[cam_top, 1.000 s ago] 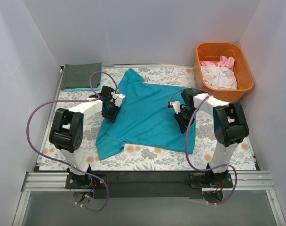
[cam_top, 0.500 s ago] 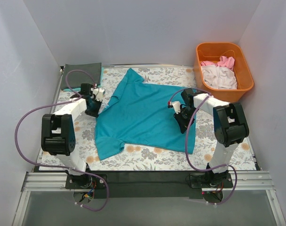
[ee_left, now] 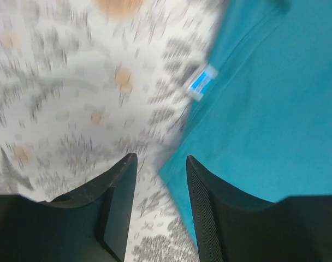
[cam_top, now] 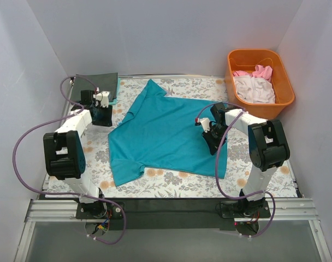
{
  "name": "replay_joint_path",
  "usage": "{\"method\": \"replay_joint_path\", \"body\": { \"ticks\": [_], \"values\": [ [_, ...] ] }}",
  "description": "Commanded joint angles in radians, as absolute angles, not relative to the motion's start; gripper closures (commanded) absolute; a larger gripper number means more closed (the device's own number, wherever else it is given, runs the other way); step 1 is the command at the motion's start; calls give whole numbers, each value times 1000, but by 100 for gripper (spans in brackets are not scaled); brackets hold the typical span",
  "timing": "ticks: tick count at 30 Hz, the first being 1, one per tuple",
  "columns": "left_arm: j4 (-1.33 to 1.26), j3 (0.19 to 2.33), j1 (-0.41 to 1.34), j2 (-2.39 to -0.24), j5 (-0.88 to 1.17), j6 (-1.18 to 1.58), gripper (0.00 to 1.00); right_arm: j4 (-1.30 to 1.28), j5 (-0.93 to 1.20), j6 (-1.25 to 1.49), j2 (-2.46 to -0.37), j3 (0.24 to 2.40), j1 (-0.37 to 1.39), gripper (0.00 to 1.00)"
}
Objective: Fold and stack the t-shirts
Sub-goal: Flatten the tshirt out
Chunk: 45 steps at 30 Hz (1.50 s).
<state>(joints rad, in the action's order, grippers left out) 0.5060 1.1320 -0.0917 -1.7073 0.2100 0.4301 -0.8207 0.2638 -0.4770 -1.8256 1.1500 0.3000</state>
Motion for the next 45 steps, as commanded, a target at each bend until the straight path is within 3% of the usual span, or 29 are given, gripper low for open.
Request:
{"method": "replay_joint_path", "body": {
  "ticks": [1,6,22,25,26,33,42,45],
  "values": [
    [427,1250,18,-1664,312,459,60,-819,159,-526,-1852,1107,288,84],
    [393,1344,147,-1820,189,486,62,-825,184,-506,-1835,1144,287,84],
    [393,1539,201,-2088,118,541,64,-830,192,-500,-1859,1137,287,85],
    [384,1542,201,-2091,121,555,71,-828,181,-503,-1876,1137,282,85],
    [379,1542,201,-2086,121,558,78,-827,178,-503,-1876,1137,279,85],
    [342,1554,181,-2080,111,564,100,-825,161,-509,-1891,1149,258,85],
    [290,1614,115,-2124,22,558,100,-815,153,-515,-1928,1198,255,85],
    [290,1632,98,-2137,-28,554,77,-819,159,-509,-1960,1273,255,84]
  ]
}}
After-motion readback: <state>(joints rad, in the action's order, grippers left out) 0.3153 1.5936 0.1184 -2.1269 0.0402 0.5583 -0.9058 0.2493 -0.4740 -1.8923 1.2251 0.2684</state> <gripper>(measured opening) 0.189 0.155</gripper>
